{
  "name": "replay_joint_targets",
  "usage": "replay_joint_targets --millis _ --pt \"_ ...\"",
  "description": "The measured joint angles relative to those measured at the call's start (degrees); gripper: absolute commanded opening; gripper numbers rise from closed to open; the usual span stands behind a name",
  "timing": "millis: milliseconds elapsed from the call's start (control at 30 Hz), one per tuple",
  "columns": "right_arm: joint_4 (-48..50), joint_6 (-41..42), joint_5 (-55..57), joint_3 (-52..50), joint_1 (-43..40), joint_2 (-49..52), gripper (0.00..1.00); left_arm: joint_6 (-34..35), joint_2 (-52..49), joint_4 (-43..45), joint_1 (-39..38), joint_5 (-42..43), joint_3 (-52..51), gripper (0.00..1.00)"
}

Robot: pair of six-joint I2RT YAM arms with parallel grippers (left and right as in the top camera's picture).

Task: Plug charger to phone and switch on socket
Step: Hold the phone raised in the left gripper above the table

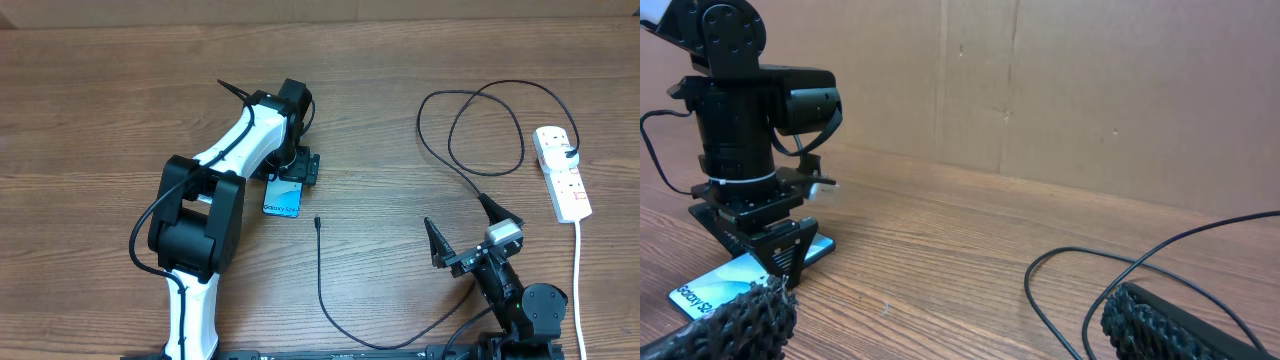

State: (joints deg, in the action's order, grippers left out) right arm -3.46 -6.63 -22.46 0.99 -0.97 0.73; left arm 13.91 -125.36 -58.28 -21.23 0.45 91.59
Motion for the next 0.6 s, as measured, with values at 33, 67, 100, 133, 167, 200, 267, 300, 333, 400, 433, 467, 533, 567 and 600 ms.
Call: replay_joint_targets --millis 33,67,100,133,167,200,267,300,333,400,433,467,533,567,600 --pt "0.0 0.0 0.0 0.0 0.0 0.0 1.0 0.0 0.0 0.0 0.0 0.0 0.0 0.98" --pt "0.0 0.0 0.0 0.0 0.0 0.0 1.0 0.0 0.0 0.0 0.0 0.0 0.0 0.98" --pt "0.0 0.0 0.0 0.0 0.0 0.0 1.0 0.0 0.0 0.0 0.0 0.0 0.0 0.97" --pt "0.0 0.0 0.0 0.0 0.0 0.0 1.0 0.0 0.0 0.0 0.0 0.0 0.0 0.96" --pt "0.0 0.0 0.0 0.0 0.0 0.0 1.0 0.0 0.0 0.0 0.0 0.0 0.0 0.96" --pt "0.0 0.0 0.0 0.0 0.0 0.0 1.0 0.0 0.0 0.0 0.0 0.0 0.0 0.95" --pt "0.0 0.0 0.0 0.0 0.0 0.0 1.0 0.0 0.0 0.1 0.0 0.0 0.0 0.92" --pt "0.0 0.0 0.0 0.0 0.0 0.0 1.0 0.0 0.0 0.1 0.0 0.0 0.0 0.9" --pt "0.0 0.0 0.0 0.0 0.0 0.0 1.0 0.0 0.0 0.2 0.0 0.0 0.0 0.88" --pt "0.0 0.0 0.0 0.0 0.0 0.0 1.0 0.0 0.0 0.2 -0.1 0.0 0.0 0.85" --pt "0.0 0.0 0.0 0.0 0.0 0.0 1.0 0.0 0.0 0.3 -0.1 0.0 0.0 0.85" --pt "0.0 0.0 0.0 0.0 0.0 0.0 1.0 0.0 0.0 0.3 -0.1 0.0 0.0 0.86" --pt "0.0 0.0 0.0 0.0 0.0 0.0 1.0 0.0 0.0 0.3 -0.1 0.0 0.0 0.89" --pt "0.0 0.0 0.0 0.0 0.0 0.0 1.0 0.0 0.0 0.3 -0.1 0.0 0.0 0.92" --pt "0.0 0.0 0.0 0.0 0.0 0.0 1.0 0.0 0.0 0.3 -0.1 0.0 0.0 0.94"
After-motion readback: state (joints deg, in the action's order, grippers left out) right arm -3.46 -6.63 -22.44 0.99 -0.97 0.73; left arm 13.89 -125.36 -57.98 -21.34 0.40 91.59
